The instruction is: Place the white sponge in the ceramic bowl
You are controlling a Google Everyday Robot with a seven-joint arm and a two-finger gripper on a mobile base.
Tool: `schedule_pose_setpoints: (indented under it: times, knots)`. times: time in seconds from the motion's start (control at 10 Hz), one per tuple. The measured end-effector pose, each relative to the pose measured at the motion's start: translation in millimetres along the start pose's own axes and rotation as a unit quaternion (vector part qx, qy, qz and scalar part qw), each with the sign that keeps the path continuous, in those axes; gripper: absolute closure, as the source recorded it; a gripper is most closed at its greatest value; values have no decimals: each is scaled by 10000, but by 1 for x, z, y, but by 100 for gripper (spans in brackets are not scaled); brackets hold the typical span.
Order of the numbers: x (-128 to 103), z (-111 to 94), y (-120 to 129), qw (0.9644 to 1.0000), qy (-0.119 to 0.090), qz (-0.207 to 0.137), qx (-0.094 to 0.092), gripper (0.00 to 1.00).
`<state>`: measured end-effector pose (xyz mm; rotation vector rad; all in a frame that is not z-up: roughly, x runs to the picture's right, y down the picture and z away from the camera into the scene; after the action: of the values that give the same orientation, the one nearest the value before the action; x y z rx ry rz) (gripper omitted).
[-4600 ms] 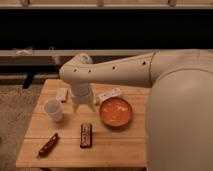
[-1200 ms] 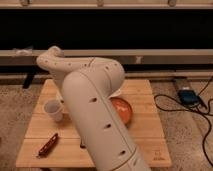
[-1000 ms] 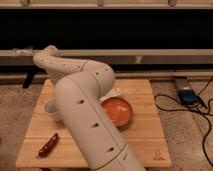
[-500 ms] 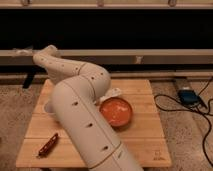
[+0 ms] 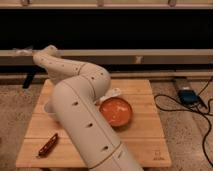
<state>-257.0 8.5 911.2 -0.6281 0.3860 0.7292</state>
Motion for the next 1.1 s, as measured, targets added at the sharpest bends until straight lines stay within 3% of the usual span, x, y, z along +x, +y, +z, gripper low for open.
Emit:
schedule_pose_setpoints:
  times: [0.4,0.8,1.1]
  knots:
    - [2,0,-2,10000,4,40,-1,35]
    - [19,16,-13,9966,-25,819,-54,35]
    - [-4,22,0,9943,-179,1005,-322,35]
